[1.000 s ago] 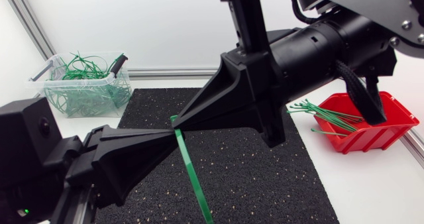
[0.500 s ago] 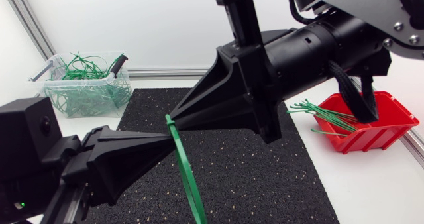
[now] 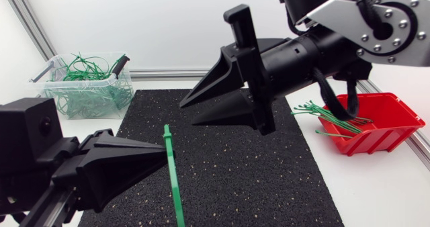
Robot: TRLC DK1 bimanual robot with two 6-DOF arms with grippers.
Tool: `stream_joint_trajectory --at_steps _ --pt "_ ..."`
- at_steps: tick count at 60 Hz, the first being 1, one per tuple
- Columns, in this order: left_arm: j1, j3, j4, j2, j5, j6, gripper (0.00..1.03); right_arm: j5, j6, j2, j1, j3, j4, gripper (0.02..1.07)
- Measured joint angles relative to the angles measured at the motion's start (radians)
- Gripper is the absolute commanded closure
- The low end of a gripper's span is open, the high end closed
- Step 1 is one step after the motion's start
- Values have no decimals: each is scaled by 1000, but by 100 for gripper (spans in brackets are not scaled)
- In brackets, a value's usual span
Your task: Take a green cable tie from the red box, thread the tail through the head to close it, then place it in the transparent bin on the left.
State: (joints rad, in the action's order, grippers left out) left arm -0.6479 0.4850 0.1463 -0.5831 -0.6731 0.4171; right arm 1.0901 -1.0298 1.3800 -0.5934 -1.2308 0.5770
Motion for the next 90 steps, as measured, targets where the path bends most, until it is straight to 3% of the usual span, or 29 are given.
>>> stream_joint_trajectory --at_steps 29,44,71,90 --pt "4 0 12 -55 -4 -23 100 40 21 47 -67 -5 32 67" --pt "4 0 19 -60 -4 -23 100 35 29 34 -66 -5 24 101" --pt "-14 0 23 -66 2 -26 100 18 29 11 -65 -5 25 101" --pt "-98 19 -21 -66 102 -26 100 10 29 28 -65 -5 26 101"
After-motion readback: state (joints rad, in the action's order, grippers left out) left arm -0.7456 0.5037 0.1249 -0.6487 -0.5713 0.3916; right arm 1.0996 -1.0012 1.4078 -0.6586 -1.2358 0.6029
